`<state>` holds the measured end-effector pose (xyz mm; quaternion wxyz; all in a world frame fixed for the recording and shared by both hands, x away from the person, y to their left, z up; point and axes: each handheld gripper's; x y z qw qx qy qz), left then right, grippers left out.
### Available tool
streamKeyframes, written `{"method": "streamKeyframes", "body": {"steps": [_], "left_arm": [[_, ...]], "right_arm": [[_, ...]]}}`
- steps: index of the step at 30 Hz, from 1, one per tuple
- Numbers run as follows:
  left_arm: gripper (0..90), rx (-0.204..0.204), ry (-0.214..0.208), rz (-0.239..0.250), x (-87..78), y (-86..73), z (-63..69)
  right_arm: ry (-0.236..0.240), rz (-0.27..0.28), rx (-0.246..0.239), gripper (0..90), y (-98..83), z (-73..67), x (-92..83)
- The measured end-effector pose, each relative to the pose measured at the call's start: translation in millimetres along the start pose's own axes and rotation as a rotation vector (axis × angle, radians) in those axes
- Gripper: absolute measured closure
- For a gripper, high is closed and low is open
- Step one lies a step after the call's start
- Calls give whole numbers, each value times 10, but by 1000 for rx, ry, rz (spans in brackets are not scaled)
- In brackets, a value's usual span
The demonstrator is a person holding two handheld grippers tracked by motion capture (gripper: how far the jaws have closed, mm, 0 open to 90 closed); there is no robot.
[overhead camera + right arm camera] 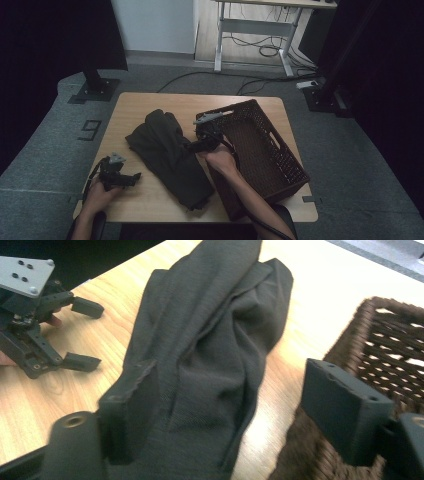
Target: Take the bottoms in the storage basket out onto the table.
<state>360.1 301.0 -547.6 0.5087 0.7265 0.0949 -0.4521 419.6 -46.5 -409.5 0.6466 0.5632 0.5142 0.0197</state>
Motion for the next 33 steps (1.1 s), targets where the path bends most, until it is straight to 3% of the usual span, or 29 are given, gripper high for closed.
{"method": "streamKeyframes", "body": {"steps": [11,21,33], "left_arm": [[0,1,-1,0,0,0,-1],[0,0,0,0,0,0,0],[0,-3,4,0,3,2,4]], "right_arm": [[-25,36,7,408,-154,145,-200],[-24,1,-18,566,-332,192,-325],[-32,-20,1,637,-523,204,-444]]}}
Point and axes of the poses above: each handheld gripper's, and its own axes: x roughly forward along the jaws, y roughly out of its top, z roughly to its right, and after that the axes turned 7 degrees about x, right-handed
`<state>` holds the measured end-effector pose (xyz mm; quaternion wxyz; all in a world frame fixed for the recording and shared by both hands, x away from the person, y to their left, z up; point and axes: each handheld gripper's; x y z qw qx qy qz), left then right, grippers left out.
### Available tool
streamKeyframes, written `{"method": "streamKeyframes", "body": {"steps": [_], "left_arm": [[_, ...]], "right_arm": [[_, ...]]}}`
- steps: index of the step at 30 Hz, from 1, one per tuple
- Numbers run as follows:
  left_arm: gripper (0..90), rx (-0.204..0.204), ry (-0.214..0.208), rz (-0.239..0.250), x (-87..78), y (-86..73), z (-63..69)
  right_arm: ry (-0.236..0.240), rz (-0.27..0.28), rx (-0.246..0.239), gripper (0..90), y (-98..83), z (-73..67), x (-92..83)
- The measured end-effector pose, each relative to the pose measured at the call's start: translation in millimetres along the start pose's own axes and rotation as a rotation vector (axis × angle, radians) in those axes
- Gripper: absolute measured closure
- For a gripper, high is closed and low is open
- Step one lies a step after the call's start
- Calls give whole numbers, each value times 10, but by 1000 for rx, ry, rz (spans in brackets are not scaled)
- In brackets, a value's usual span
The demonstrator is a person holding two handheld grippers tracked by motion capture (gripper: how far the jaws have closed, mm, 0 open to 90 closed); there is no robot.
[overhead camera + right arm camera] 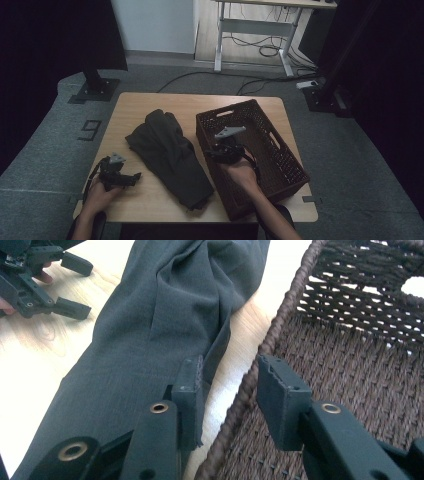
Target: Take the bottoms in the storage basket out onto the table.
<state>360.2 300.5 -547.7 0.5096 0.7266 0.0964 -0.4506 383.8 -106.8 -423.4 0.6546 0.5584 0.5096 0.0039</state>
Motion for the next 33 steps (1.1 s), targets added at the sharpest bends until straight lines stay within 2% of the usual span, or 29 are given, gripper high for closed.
{"method": "streamKeyframes", "body": {"steps": [6,16,20,28,33], "left_arm": [[0,-1,1,0,0,0,1],[0,-1,1,0,0,1,1],[0,-1,1,0,1,1,1],[0,-1,1,1,1,0,1],[0,-1,1,0,0,1,2]], "right_arm": [[-5,-12,18,664,-93,24,-50],[19,-28,40,678,-229,23,-98],[26,-44,37,709,-255,18,-99],[38,-41,42,730,-257,38,-98],[24,-44,33,735,-231,70,-87]]}}
Point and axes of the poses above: each handheld gripper's, and its own axes: x roughly forward along the jaws, y roughly out of its top, z roughly to its right, and after that the axes turned 7 degrees about x, right-handed
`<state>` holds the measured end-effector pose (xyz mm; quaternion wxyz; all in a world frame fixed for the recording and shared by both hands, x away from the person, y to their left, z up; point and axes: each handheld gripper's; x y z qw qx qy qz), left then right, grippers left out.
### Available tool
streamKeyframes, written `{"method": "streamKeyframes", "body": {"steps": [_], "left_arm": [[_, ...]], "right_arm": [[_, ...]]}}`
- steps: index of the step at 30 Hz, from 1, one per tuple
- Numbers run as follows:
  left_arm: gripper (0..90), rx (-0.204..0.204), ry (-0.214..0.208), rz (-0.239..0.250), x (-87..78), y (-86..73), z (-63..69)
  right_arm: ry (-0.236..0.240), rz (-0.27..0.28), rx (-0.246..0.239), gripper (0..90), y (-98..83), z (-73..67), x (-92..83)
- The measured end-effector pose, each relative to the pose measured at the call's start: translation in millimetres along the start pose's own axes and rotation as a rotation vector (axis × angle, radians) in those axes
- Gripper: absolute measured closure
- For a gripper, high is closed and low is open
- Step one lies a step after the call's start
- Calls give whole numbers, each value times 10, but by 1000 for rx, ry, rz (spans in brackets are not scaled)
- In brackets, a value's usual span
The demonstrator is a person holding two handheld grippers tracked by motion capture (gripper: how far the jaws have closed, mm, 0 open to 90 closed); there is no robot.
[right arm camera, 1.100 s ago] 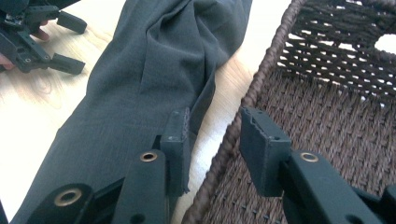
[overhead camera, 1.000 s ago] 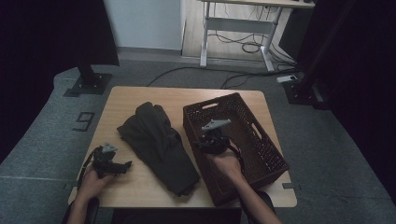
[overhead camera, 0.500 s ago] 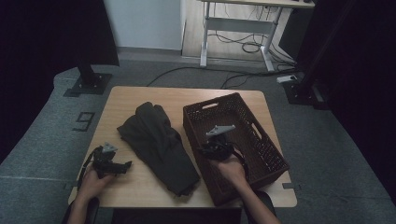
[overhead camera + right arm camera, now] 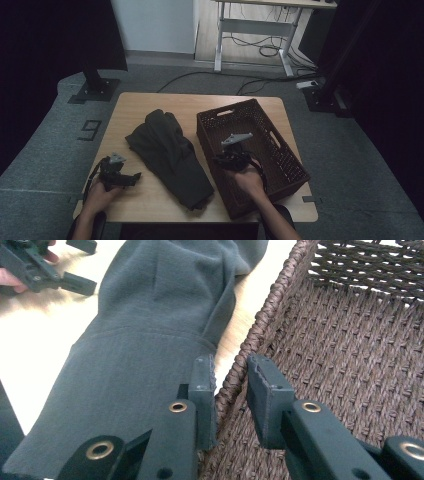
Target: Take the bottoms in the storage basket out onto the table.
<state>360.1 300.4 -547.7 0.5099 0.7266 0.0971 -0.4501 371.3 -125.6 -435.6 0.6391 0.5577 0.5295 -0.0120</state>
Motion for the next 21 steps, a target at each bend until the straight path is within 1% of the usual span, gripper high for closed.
{"method": "streamKeyframes", "body": {"steps": [4,5,7,8,9,11,12,16,20,21], "left_arm": [[0,0,0,-1,0,0,0],[0,0,0,0,0,0,0],[0,1,-1,0,0,0,-1],[0,1,-1,0,0,0,-1],[0,1,0,0,0,0,-1],[0,0,0,0,0,0,0],[0,0,0,0,0,0,0],[0,0,0,0,0,0,0],[0,0,0,-1,0,0,-1],[0,0,0,-1,0,0,-1]], "right_arm": [[-12,-3,1,739,27,41,9],[-18,-2,-1,742,46,81,17],[-20,-3,4,744,55,99,20],[-21,-4,6,745,64,121,24],[-16,2,12,748,80,174,35],[-14,5,13,749,89,200,41],[-14,4,20,751,108,242,49],[-23,5,18,754,144,298,69],[-43,4,13,759,216,398,108],[-43,4,13,759,216,398,108]]}}
Point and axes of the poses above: each handheld gripper's, and its own axes: x roughly forward along the jaws, y roughly out of its top, z roughly to its right, and after that the axes turned 7 degrees about x, right-handed
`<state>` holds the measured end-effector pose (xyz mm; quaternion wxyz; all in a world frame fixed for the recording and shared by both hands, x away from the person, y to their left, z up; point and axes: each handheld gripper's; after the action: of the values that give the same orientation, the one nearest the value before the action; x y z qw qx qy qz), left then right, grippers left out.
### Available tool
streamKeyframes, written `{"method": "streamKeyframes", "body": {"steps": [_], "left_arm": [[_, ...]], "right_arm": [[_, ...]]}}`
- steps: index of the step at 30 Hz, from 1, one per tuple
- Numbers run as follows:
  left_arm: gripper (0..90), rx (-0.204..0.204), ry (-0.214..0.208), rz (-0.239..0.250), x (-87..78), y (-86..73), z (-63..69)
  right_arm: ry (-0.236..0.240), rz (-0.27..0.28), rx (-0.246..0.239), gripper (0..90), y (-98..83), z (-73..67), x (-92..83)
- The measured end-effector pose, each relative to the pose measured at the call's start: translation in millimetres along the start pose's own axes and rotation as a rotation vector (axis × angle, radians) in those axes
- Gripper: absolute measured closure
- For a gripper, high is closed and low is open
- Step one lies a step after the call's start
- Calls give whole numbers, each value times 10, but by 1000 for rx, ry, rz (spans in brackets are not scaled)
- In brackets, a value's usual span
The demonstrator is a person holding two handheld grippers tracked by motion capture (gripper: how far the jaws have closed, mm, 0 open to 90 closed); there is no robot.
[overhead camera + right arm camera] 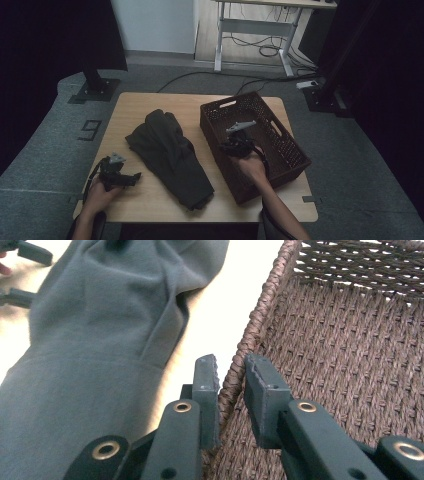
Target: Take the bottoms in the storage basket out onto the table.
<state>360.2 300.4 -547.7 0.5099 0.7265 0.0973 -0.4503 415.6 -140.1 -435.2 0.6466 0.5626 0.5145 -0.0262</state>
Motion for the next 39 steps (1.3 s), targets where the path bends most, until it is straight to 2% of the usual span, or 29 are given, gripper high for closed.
{"method": "streamKeyframes", "body": {"steps": [8,21,26,31,34,35,36,38,39], "left_arm": [[0,0,0,1,1,0,0],[0,0,0,1,1,0,0],[0,-1,0,1,1,0,0],[0,-1,0,1,1,0,0],[0,-1,0,1,1,0,0],[0,-1,0,1,1,0,0],[0,-1,0,1,1,0,0],[0,0,0,1,1,0,0],[0,-1,-1,1,0,0,0]], "right_arm": [[-19,3,15,773,118,187,73],[-64,11,41,804,212,432,114],[-96,2,42,809,247,513,113],[-100,-5,51,796,257,530,108],[-108,-7,54,752,257,517,101],[-120,-10,68,664,250,507,89],[-121,-8,79,616,244,505,80],[-110,-4,96,562,230,494,55],[-110,-4,96,562,230,494,55]]}}
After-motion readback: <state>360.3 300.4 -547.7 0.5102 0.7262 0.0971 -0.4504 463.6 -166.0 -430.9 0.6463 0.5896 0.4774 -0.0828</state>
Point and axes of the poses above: each handheld gripper's, and its own axes: x roughly forward along the jaws, y roughly out of its top, z roughly to its right, and after that the axes turned 7 degrees about x, right-handed
